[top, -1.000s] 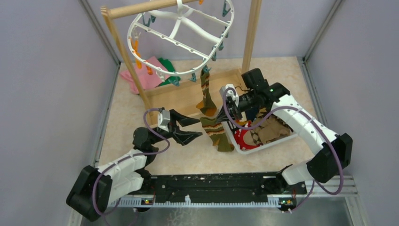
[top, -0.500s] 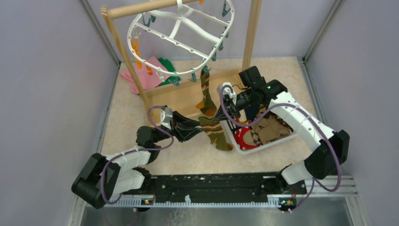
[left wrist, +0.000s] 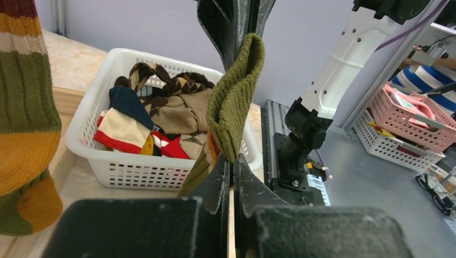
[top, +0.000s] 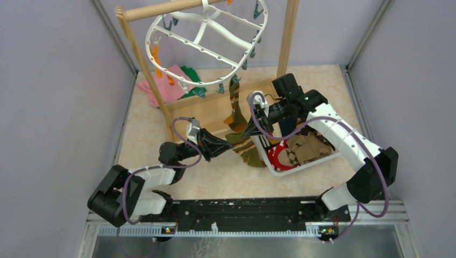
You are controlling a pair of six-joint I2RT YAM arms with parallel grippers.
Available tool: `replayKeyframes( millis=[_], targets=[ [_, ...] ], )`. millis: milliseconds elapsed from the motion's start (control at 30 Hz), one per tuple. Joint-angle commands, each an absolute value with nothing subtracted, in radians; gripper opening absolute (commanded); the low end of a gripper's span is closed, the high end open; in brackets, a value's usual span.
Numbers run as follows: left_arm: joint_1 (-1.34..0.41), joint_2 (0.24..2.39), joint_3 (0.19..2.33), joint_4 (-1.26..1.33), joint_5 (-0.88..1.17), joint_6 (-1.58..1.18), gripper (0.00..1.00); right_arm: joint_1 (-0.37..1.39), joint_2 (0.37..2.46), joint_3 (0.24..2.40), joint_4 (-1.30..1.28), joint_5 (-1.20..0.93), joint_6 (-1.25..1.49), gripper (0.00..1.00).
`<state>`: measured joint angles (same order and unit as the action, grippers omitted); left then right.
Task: Clip the socks to the hanger
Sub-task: Pick up the sock from the bin.
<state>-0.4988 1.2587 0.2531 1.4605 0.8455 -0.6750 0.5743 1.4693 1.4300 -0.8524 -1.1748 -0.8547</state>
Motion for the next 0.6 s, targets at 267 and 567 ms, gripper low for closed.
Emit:
replayKeyframes(
  millis=[267, 567],
  targets=[
    [-0.502, 1.093, 0.218, 1.502, 0.715, -0.467, 0.00, 0.584, 1.483, 1.482, -0.824, -1.152, -0.830, 0.06],
    [-0.502, 0.859, 0.294, 0.983, 0.761, -0.025, 0.00, 0.589, 1.536, 1.641, -1.057, -1.042, -0.951, 0.40]
  ],
)
